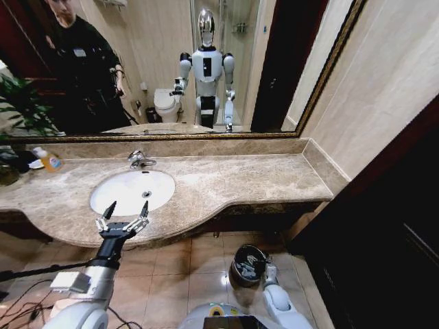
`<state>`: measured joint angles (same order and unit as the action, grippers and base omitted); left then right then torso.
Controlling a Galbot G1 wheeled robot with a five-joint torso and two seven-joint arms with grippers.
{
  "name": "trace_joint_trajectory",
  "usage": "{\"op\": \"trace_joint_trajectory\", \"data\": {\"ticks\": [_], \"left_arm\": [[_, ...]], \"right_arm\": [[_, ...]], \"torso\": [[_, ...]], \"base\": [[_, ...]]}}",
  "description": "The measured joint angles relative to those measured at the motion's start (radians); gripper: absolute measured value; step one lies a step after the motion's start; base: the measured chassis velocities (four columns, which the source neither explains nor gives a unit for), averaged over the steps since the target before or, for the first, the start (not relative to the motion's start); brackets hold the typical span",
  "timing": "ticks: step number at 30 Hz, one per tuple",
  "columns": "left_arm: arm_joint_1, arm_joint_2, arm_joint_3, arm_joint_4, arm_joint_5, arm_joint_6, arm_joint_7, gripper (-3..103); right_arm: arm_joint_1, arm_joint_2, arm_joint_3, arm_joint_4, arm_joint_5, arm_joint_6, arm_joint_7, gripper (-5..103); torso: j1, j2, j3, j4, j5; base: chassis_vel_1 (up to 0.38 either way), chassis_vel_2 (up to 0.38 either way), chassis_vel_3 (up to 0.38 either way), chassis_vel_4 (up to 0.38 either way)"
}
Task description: Pick up the trash from the sink and place it in the trash bin.
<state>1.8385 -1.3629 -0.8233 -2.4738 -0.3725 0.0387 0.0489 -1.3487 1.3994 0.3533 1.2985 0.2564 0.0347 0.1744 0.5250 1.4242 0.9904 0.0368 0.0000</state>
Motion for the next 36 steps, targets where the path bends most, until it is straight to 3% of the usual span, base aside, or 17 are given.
{"op": "trace_joint_trajectory", "data": {"ticks": [16, 21, 27, 36], "left_arm": [[0.0, 0.0, 0.0, 0.0, 0.0, 0.0, 0.0, 100], [0.0, 0.0, 0.0, 0.0, 0.0, 0.0, 0.0, 100], [0.0, 0.0, 0.0, 0.0, 0.0, 0.0, 0.0, 100], [0.0, 0.0, 0.0, 0.0, 0.0, 0.0, 0.0, 100]], "right_arm": [[-0.018, -0.014, 0.003, 0.049, 0.001, -0.009, 0.01, 100], [-0.064, -0.031, 0.013, 0.176, 0.018, -0.033, 0.016, 100], [-0.084, -0.051, 0.017, 0.286, 0.006, -0.011, 0.095, 100], [-0.122, -0.077, 0.027, 0.601, 0.034, -0.136, 0.122, 100]], "torso": [[0.0, 0.0, 0.0, 0.0, 0.0001], [0.0, 0.0, 0.0, 0.0, 0.0], [0.0, 0.0, 0.0, 0.0, 0.0002], [0.0, 0.0, 0.0, 0.0, 0.0]], "base": [[0.0, 0.0, 0.0, 0.0], [0.0, 0.0, 0.0, 0.0], [0.0, 0.0, 0.0, 0.0], [0.0, 0.0, 0.0, 0.0]]}}
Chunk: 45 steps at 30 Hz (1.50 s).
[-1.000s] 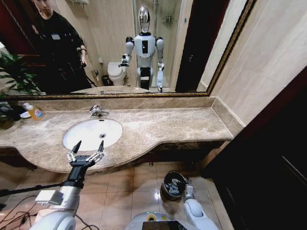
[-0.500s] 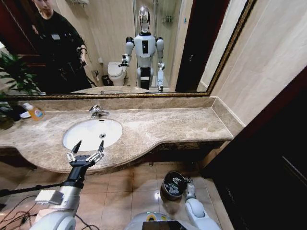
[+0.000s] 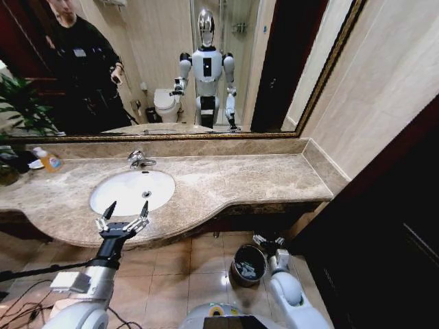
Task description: Pick up the trash from the sink and place it in the trash bin.
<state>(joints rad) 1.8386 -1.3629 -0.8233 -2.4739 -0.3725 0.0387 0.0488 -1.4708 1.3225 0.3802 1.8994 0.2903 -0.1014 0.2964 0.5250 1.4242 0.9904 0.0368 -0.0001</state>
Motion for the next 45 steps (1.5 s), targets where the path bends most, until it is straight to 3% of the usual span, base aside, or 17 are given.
{"op": "trace_joint_trajectory", "data": {"ticks": [5, 10, 16, 22, 29, 45], "left_arm": [[0.0, 0.0, 0.0, 0.0, 0.0, 0.0, 0.0, 100], [0.0, 0.0, 0.0, 0.0, 0.0, 0.0, 0.0, 100], [0.0, 0.0, 0.0, 0.0, 0.0, 0.0, 0.0, 100], [0.0, 0.0, 0.0, 0.0, 0.0, 0.0, 0.0, 100], [0.0, 0.0, 0.0, 0.0, 0.0, 0.0, 0.0, 100], [0.0, 0.0, 0.0, 0.0, 0.0, 0.0, 0.0, 100]], "right_arm": [[0.005, 0.021, -0.003, 0.164, 0.0, -0.079, 0.003, 100], [0.052, -0.022, 0.0, 0.3, 0.005, -0.147, -0.008, 100], [0.084, -0.046, 0.029, 0.329, 0.025, -0.156, -0.016, 100], [0.095, -0.123, 0.128, 0.302, 0.099, -0.138, -0.125, 100], [0.113, -0.146, 0.171, 0.261, 0.16, -0.125, -0.17, 100], [0.123, -0.137, 0.165, 0.265, 0.172, -0.149, -0.15, 100]], "torso": [[0.0, 0.0, 0.0, 0.0, 0.0001], [0.0, 0.0, 0.0, 0.0, 0.0], [0.0, 0.0, 0.0, 0.0001, 0.0001], [0.0, 0.0, 0.0, 0.0, 0.0002], [0.0, 0.0, 0.0, 0.0, 0.0003], [0.0, 0.0, 0.0, 0.0, 0.0001]], "base": [[0.0, 0.0, 0.0, 0.0], [0.0, 0.0, 0.0, 0.0], [0.0, 0.0, 0.0, 0.0], [0.0, 0.0, 0.0, 0.0], [0.0, 0.0, 0.0, 0.0], [0.0, 0.0, 0.0, 0.0]]}}
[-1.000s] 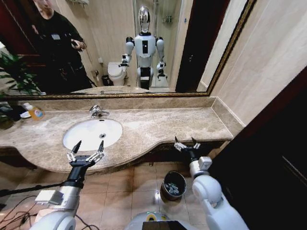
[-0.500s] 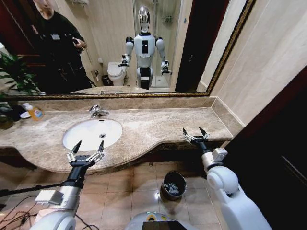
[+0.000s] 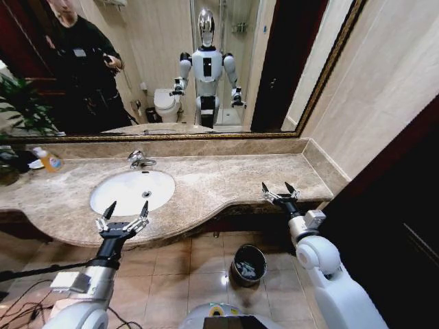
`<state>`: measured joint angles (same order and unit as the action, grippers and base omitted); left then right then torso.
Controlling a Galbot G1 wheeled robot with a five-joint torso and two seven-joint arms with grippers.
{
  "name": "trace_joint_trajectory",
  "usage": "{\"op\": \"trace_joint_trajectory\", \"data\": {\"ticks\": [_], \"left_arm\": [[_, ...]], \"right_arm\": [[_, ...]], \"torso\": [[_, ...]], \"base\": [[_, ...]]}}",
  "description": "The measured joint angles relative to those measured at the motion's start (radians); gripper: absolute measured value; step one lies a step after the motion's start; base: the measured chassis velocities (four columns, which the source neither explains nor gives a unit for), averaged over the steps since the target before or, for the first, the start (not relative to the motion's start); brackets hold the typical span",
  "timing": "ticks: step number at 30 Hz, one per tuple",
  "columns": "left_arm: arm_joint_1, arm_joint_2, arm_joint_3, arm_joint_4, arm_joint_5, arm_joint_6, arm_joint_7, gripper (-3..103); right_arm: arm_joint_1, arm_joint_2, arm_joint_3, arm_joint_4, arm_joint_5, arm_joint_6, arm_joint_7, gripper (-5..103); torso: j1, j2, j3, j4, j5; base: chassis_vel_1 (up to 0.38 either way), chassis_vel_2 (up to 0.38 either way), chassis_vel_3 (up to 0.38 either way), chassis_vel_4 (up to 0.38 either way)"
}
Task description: Pick up the trash from the sink and place it in the trash bin.
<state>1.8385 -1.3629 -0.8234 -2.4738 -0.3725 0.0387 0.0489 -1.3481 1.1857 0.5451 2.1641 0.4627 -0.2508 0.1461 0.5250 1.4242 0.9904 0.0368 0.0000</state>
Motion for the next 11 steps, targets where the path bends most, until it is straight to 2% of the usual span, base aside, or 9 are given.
{"op": "trace_joint_trajectory", "data": {"ticks": [11], "left_arm": [[0.0, 0.0, 0.0, 0.0, 0.0, 0.0, 0.0, 100]], "right_arm": [[0.0, 0.001, -0.001, 0.0, -0.002, 0.0, 0.001, 100]], "torso": [[0.0, 0.0, 0.0, 0.0, 0.0]], "base": [[0.0, 0.0, 0.0, 0.0]]}}
